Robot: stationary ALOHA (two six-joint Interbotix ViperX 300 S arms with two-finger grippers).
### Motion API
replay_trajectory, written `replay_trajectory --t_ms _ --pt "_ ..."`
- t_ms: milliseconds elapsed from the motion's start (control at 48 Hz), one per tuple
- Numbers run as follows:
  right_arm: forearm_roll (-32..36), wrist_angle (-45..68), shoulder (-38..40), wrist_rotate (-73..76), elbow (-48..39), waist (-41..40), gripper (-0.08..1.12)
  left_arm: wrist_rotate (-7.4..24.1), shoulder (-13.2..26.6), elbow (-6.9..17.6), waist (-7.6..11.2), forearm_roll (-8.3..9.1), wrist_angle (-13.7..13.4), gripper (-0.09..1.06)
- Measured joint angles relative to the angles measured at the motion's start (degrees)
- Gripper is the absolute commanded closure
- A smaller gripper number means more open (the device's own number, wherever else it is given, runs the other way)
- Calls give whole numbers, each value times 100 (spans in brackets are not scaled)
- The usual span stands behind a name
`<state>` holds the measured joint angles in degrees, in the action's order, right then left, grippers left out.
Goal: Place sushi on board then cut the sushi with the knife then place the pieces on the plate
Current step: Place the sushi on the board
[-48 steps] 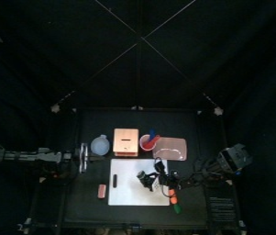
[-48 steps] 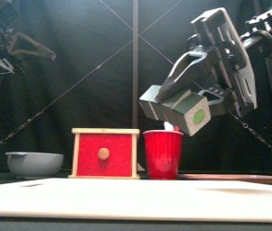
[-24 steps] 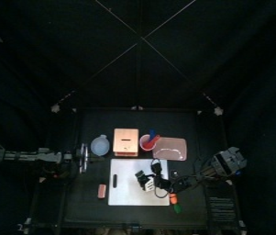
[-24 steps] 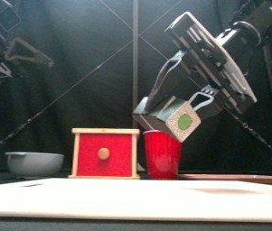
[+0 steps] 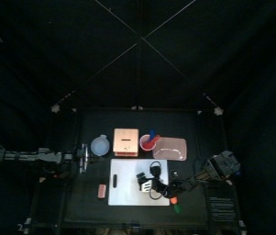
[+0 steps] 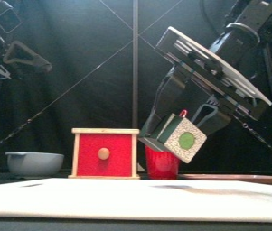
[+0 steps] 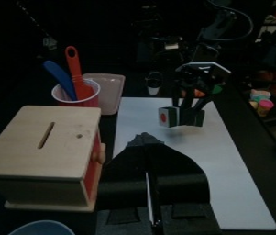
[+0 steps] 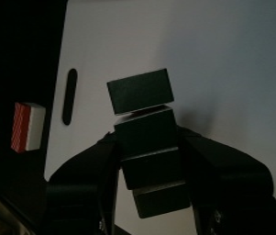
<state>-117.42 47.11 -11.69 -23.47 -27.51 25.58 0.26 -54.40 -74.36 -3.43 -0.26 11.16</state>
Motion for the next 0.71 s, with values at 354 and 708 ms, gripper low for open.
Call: replay_trajectory --t_ms 354,708 --pt "-598 466 -193 -26 272 -53 46 0 0 9 -18 0 -105 99" --pt "-729 563 -360 -26 343 -141 45 9 0 0 -18 18 -132 99"
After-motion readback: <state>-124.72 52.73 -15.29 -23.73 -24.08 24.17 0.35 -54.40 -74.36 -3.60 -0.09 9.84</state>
